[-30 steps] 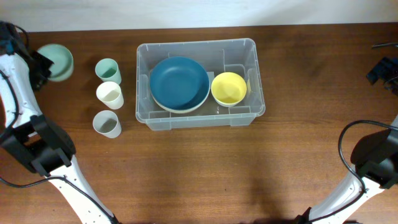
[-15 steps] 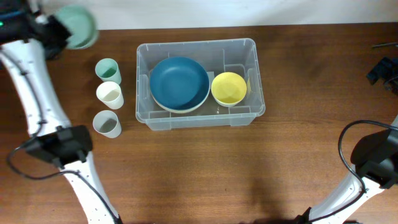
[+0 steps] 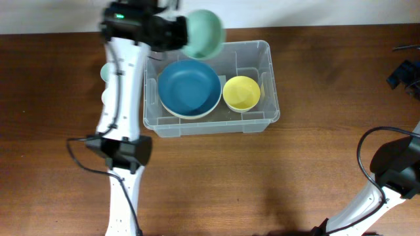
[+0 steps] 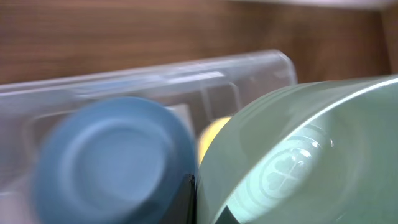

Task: Pack container
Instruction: 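Lift the pale green bowl and carry it right over the bin, then lower the pale green bowl onto the yellow bowl, open left gripper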

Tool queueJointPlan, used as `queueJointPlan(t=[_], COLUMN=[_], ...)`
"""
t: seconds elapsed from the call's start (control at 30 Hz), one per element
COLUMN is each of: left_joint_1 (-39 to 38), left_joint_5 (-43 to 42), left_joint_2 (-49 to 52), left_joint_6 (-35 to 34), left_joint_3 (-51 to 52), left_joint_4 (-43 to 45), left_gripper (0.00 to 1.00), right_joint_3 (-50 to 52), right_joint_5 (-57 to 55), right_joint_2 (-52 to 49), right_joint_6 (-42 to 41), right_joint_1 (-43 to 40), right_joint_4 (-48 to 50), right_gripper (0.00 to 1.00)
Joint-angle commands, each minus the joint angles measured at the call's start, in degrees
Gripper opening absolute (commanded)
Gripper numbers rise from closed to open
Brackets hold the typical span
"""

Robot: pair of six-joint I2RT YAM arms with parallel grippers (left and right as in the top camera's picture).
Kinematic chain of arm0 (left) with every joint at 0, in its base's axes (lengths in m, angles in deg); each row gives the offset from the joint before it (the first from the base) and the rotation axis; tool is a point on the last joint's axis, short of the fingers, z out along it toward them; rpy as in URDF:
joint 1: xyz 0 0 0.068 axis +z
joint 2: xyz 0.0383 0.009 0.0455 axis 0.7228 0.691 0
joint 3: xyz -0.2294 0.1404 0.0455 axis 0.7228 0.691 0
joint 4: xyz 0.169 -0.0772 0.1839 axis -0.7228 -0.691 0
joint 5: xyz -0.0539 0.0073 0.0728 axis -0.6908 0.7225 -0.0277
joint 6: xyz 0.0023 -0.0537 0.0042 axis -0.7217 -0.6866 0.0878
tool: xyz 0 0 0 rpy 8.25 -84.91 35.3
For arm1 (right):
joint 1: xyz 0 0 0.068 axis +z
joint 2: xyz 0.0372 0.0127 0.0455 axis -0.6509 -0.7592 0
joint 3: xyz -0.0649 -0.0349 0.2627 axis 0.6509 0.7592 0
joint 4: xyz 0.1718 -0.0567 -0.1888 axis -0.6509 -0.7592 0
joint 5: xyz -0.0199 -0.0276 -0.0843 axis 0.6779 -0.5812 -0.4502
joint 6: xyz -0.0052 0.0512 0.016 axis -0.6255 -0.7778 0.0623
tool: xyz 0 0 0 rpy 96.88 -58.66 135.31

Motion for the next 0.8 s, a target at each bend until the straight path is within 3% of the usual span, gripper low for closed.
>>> queueJointPlan(t=[0.0,0.2,0.77], left_joint_1=[-4.2,-11.08,-12.85], left_joint_5=[4.98,16.15,15.82], left_joint_2=[0.2,1.49,14.32], left_joint_6=[1.75,1.75,1.75], left_joint_3=[-1.09,-0.28,-0.24], left_joint_4=[-0.02,-0.04,-0.44], left_gripper=[0.01,0.01,0.01], right_joint_3=[0.04,0.04,0.04], right_joint_5=[-0.92,-0.92,-0.92], right_joint_2=[0.24,0.24,0.24], right_joint_6=[-0.68,-0.68,-0.68], right_joint_1=[0.2,0.2,0.2], right_joint_4=[0.04,0.04,0.04], right_gripper=[0.99,0.99,0.99])
